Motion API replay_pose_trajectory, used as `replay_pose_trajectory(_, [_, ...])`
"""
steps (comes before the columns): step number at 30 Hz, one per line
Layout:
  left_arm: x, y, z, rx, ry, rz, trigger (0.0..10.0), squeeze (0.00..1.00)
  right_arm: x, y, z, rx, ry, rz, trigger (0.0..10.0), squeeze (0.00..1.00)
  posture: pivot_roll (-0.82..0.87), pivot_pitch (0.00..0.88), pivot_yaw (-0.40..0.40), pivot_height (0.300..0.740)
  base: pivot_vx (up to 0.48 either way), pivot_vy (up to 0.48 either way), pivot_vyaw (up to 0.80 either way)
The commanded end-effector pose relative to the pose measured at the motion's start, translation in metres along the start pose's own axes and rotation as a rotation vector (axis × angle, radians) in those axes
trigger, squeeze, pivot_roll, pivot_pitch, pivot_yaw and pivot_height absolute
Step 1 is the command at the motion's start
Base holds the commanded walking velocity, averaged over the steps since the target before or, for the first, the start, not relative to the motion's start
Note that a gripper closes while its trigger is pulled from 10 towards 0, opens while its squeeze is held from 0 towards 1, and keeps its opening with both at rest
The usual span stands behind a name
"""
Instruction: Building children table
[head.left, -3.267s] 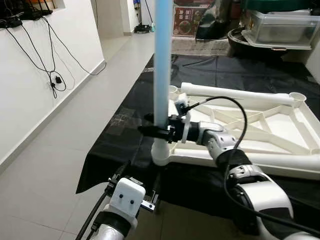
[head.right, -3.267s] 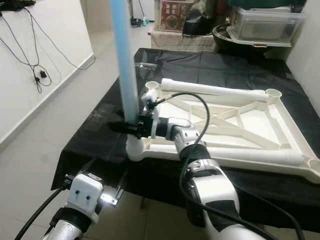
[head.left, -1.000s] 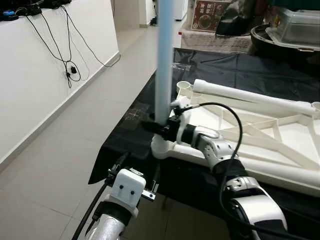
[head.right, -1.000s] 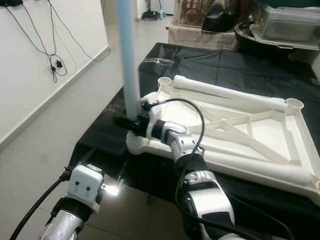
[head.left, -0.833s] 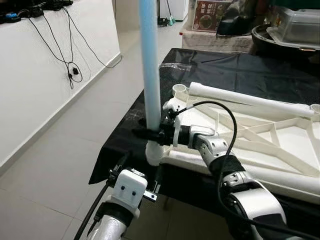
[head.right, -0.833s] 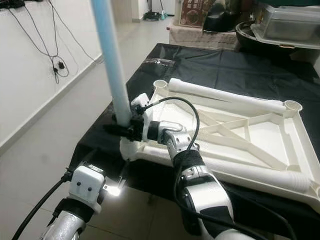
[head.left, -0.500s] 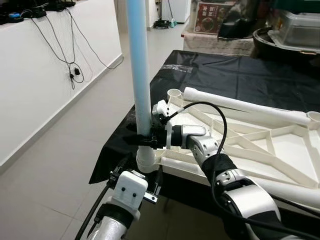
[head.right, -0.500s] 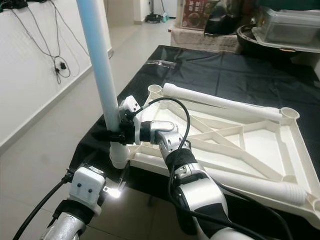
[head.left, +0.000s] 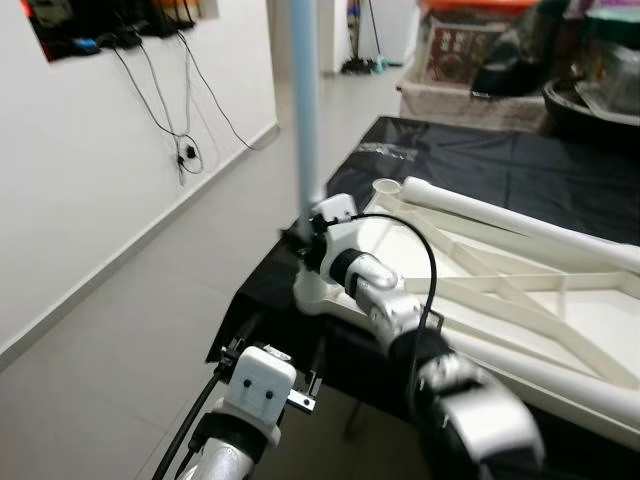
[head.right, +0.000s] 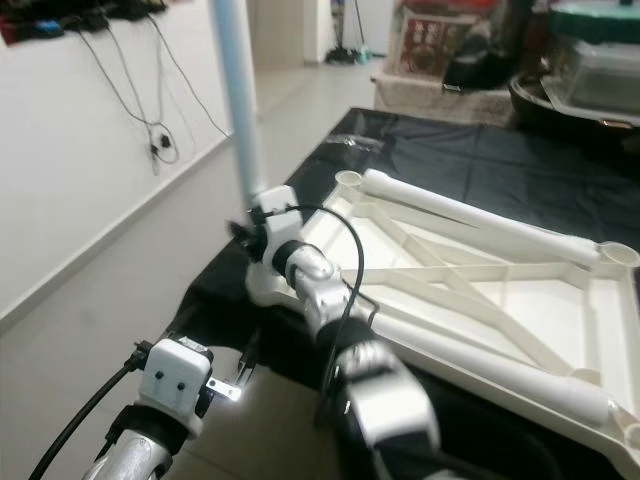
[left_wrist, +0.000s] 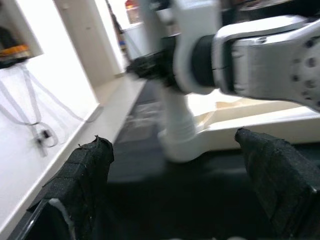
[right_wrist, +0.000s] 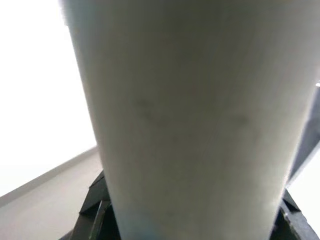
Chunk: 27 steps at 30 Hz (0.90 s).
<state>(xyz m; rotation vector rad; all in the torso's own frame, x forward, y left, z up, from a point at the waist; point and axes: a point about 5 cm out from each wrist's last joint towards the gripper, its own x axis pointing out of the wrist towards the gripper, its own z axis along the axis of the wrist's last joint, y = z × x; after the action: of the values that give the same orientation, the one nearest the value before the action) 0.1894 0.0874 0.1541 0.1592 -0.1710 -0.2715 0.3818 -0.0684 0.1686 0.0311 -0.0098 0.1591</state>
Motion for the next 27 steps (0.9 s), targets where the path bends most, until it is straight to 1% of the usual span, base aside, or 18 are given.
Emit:
replay_pose_trajectory(1, [-0.001,0.001,-0.002,0.006,0.008,0.0,10.0,0.0,-0.013,-0.026,-0.029,0.066,0.136,-0.233,0.0,0.0,0.03,0.066,0.005,0.74,0.0,0.0,0.0])
replay_pose_trajectory(3, [0.0,0.001,-0.002,0.008,0.008,0.0,10.0,0.0,-0.017,-0.02,-0.031,0.09,0.151,-0.268,0.0,0.0,0.04,0.067,0.002,0.74,0.0,0.0,0.0])
replay_pose_trajectory(5, [0.0,0.001,-0.002,0.009,0.008,0.003,10.0,0.0,-0.019,-0.008,-0.034,0.122,0.175,-0.309,0.0,0.0,0.04,0.067,0.002,0.74,0.0,0.0,0.0])
replay_pose_trajectory(6, [0.0,0.001,-0.002,0.009,0.008,0.003,10.0,0.0,-0.019,-0.008,-0.034,0.122,0.175,-0.309,0.0,0.0,0.04,0.067,0.002,0.74,0.0,0.0,0.0])
replay_pose_trajectory(7, [0.0,0.002,-0.002,0.009,0.009,0.004,10.0,0.0,-0.018,-0.003,-0.034,0.132,0.169,-0.298,2.3,0.0,0.04,0.068,-0.003,0.74,0.0,0.0,0.0])
replay_pose_trajectory(8, [0.0,0.001,-0.002,0.009,0.01,0.004,10.0,0.0,-0.015,0.0,-0.031,0.137,0.147,-0.269,10.0,0.0,0.04,0.068,-0.003,0.74,0.0,0.0,0.0])
replay_pose_trajectory(9, [0.0,0.001,-0.003,0.01,0.012,0.003,10.0,0.0,-0.014,0.002,-0.027,0.141,0.114,-0.254,10.0,1.0,0.04,0.068,-0.003,0.74,0.0,0.0,0.0])
replay_pose_trajectory(11, [0.0,0.001,-0.003,0.01,0.012,0.003,10.0,0.0,-0.014,0.002,-0.027,0.141,0.114,-0.254,10.0,1.0,0.04,0.068,-0.003,0.74,0.0,0.0,0.0])
replay_pose_trajectory(14, [-0.001,0.001,-0.003,0.01,0.013,0.003,10.0,0.0,-0.012,0.002,-0.017,0.156,0.043,-0.202,10.0,1.0,0.06,0.067,0.003,0.74,0.0,0.0,0.0])
replay_pose_trajectory(17, [-0.001,0.001,-0.003,0.01,0.013,0.003,10.0,0.0,-0.012,0.001,-0.015,0.161,0.033,-0.194,10.0,1.0,0.06,0.067,0.003,0.74,0.0,0.0,0.0])
replay_pose_trajectory(18, [0.0,0.001,-0.003,0.009,0.014,0.002,10.0,0.0,-0.011,0.001,-0.009,0.164,0.0,-0.152,10.0,0.0,0.06,0.064,-0.004,0.74,0.0,0.0,0.0])
replay_pose_trajectory(19, [0.0,0.001,-0.003,0.009,0.014,0.002,10.0,0.0,-0.011,0.001,-0.009,0.164,0.0,-0.152,10.0,0.0,0.06,0.064,-0.004,0.74,0.0,0.0,0.0])
replay_pose_trajectory(20, [0.0,0.0,-0.003,0.006,0.013,-0.001,10.0,0.0,-0.007,0.01,0.001,0.217,-0.037,0.03,10.0,0.0,0.06,0.064,-0.004,0.74,0.0,0.0,0.0])
replay_pose_trajectory(21, [0.0,0.0,-0.003,0.006,0.013,-0.001,10.0,0.0,-0.007,0.01,0.001,0.217,-0.037,0.03,10.0,0.0,0.06,0.064,-0.004,0.74,0.0,0.0,0.0])
replay_pose_trajectory(22, [0.0,0.0,-0.003,0.006,0.013,-0.002,10.0,0.0,-0.005,0.012,0.006,0.233,-0.054,0.125,10.0,0.0,0.06,0.061,-0.003,0.74,0.0,0.0,0.0])
replay_pose_trajectory(23, [0.0,-0.001,-0.003,0.006,0.012,-0.002,10.0,0.0,-0.003,0.012,0.008,0.243,-0.061,0.18,10.0,0.0,0.06,0.061,-0.003,0.74,0.0,0.0,0.0])
replay_pose_trajectory(24, [0.0,-0.001,-0.003,0.006,0.012,-0.002,10.0,0.0,-0.003,0.012,0.008,0.243,-0.061,0.18,10.0,0.0,0.06,0.061,-0.003,0.74,0.0,0.0,0.0])
replay_pose_trajectory(27, [0.001,0.0,-0.003,0.007,0.011,0.003,10.0,0.0,-0.002,0.014,0.015,0.282,-0.026,0.547,10.0,0.0,0.07,0.052,-0.011,0.74,0.0,0.0,0.0])
